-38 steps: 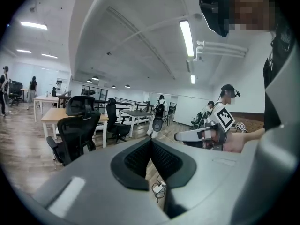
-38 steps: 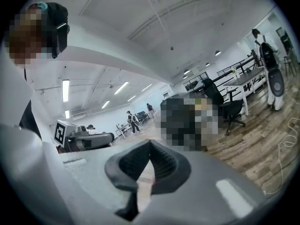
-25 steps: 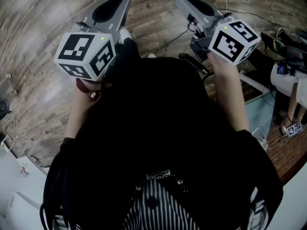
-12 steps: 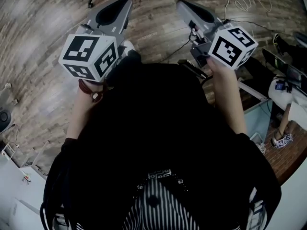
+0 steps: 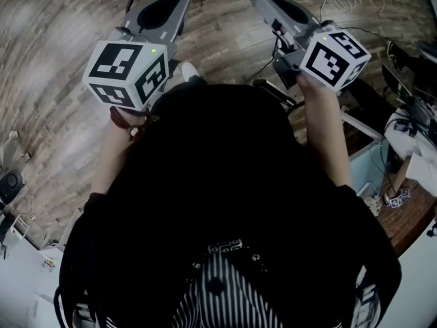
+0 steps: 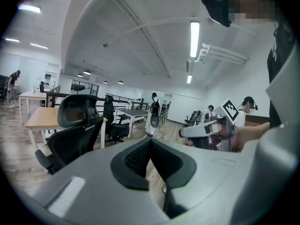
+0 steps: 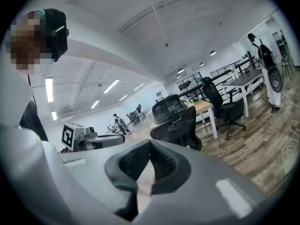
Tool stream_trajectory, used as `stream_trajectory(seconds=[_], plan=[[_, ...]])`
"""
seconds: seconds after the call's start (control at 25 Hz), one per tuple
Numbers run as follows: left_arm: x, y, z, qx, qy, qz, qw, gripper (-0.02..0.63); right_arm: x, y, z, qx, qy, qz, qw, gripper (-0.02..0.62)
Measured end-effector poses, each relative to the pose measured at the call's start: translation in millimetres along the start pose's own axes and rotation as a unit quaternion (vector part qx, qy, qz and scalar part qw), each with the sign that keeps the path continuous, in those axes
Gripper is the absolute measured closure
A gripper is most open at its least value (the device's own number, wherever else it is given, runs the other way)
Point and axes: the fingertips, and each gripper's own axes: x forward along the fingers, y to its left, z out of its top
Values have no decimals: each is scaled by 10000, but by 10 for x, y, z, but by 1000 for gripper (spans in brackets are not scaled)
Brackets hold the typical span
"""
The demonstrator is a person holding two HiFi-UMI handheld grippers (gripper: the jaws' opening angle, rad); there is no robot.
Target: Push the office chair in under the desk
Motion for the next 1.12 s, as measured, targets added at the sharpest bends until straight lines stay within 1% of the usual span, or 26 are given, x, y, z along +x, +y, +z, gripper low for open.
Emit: stream_trajectory(seconds=[0.16, 0.28, 0.44, 0.6, 0.84, 0.96, 1.12], plan=[[126, 407, 28, 0, 70, -24, 10000, 603, 344, -56, 141, 13, -44, -61, 10000, 595], [120, 593, 24, 46, 54, -95, 9999, 603, 530, -8, 165, -27, -93, -94, 9999, 595], [64, 690, 6, 48, 11, -151, 9999, 603, 684, 101, 126, -144, -71, -128, 9998, 595], [134, 834, 10, 32, -1, -197, 9998, 603, 844, 51, 197, -98, -102, -112, 9998, 595], [103, 1086, 30, -32, -93, -91, 9999, 603, 1053, 32, 277, -89, -85, -54, 9999, 595], [55, 1141, 49, -68, -125, -53, 9999, 603, 1123, 66, 341, -81, -92, -13, 9999, 595], [9, 1259, 4, -177, -66, -5, 9998, 603, 1279, 85, 346, -26, 7, 71, 10000, 595]])
